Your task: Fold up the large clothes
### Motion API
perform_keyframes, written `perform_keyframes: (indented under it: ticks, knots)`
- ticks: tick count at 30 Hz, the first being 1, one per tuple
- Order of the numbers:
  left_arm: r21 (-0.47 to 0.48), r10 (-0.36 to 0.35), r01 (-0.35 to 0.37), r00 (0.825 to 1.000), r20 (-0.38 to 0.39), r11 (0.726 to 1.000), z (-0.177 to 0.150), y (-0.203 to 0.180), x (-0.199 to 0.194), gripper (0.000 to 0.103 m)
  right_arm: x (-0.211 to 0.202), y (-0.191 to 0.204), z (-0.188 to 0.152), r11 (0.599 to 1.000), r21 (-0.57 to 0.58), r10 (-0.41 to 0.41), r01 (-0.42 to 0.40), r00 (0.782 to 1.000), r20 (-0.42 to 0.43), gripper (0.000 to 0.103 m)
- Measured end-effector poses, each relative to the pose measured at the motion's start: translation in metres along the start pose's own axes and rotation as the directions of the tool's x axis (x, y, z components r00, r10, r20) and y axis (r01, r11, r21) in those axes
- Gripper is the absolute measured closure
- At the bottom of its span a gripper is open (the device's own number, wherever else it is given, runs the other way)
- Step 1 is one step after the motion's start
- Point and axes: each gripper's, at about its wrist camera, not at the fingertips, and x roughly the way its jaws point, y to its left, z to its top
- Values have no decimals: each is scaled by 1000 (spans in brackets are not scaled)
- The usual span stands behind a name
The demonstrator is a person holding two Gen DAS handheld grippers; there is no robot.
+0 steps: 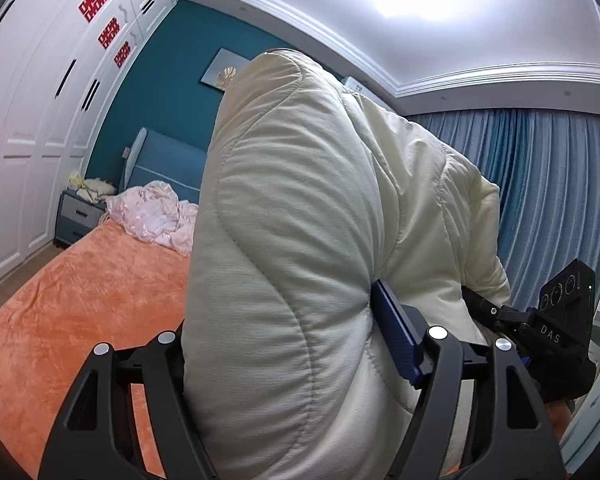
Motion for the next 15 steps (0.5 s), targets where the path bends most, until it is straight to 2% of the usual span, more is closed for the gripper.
perform_keyframes:
  ticks: [4, 8, 11, 15]
  knots:
    - [-57, 14, -19, 996, -86, 998, -24, 34, 42, 34, 40, -30, -17, 999, 38, -34, 37, 997, -72, 64]
    - [-111, 32, -52, 983, -180, 992, -53, 68, 87, 34, 84, -68, -38, 993, 82, -71, 85, 985, -156, 64]
    - [-134, 53, -89, 966, -255, 987, -82, 88, 119, 34, 115, -98, -59, 985, 115, -99, 127, 970, -221, 64]
    - [-163, 76, -142, 931, -357, 976, -120, 117, 158, 34, 152, -132, -91, 970, 161, -127, 183, 944, -305, 64]
